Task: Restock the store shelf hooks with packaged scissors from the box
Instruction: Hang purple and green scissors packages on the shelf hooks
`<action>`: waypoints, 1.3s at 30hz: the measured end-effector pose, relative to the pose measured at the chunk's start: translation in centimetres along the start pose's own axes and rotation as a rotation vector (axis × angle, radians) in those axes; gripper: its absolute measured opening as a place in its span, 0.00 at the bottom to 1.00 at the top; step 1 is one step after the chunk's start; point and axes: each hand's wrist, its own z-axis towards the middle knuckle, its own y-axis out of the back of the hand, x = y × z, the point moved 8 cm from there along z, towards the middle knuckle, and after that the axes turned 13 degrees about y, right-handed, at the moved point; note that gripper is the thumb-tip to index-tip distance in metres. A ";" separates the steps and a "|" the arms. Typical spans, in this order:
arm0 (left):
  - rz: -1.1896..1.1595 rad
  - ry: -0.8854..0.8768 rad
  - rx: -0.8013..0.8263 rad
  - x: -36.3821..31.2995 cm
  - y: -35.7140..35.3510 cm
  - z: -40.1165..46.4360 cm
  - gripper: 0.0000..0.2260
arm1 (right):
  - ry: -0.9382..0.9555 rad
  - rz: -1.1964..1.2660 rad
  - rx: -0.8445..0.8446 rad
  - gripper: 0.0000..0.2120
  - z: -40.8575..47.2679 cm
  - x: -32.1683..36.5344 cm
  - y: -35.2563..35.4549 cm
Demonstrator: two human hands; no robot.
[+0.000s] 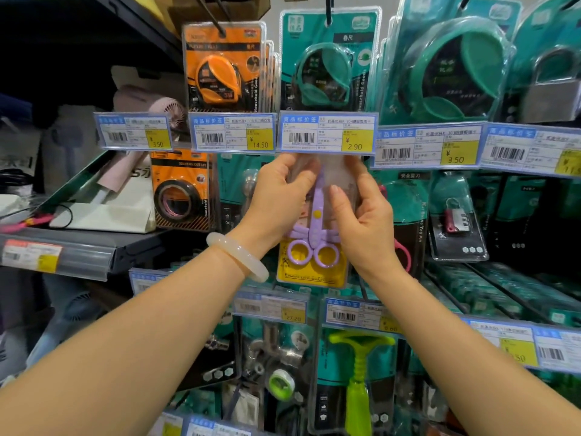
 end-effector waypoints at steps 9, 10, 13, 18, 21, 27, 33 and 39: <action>0.257 -0.088 0.037 0.3 -0.6 -0.4 0.15 | -0.008 -0.057 0.068 0.25 0.2 0.1 0.2; 0.301 -0.116 0.011 0.4 -0.5 -0.4 0.16 | -0.011 -0.066 0.078 0.25 0.2 0.1 0.1; 0.421 -0.167 -0.042 0.5 -0.4 -0.1 0.16 | -0.015 -0.099 0.098 0.25 0.4 0.0 0.1; 0.536 -0.204 -0.061 0.2 -0.5 0.2 0.15 | 0.014 -0.155 0.070 0.25 0.4 -0.1 0.3; 0.555 -0.219 -0.067 0.1 -0.3 0.4 0.15 | 0.014 -0.145 0.058 0.25 0.3 0.0 0.2; 0.561 -0.244 -0.058 -0.5 -0.3 0.1 0.16 | -0.002 -0.065 0.035 0.25 0.2 0.2 0.0; 0.501 -0.284 -0.074 -0.6 -0.1 0.0 0.16 | -0.013 -0.057 0.026 0.24 0.2 0.0 0.0; 0.568 -0.320 -0.082 -0.3 -0.3 0.1 0.16 | 0.004 -0.072 0.036 0.25 0.2 -0.1 0.0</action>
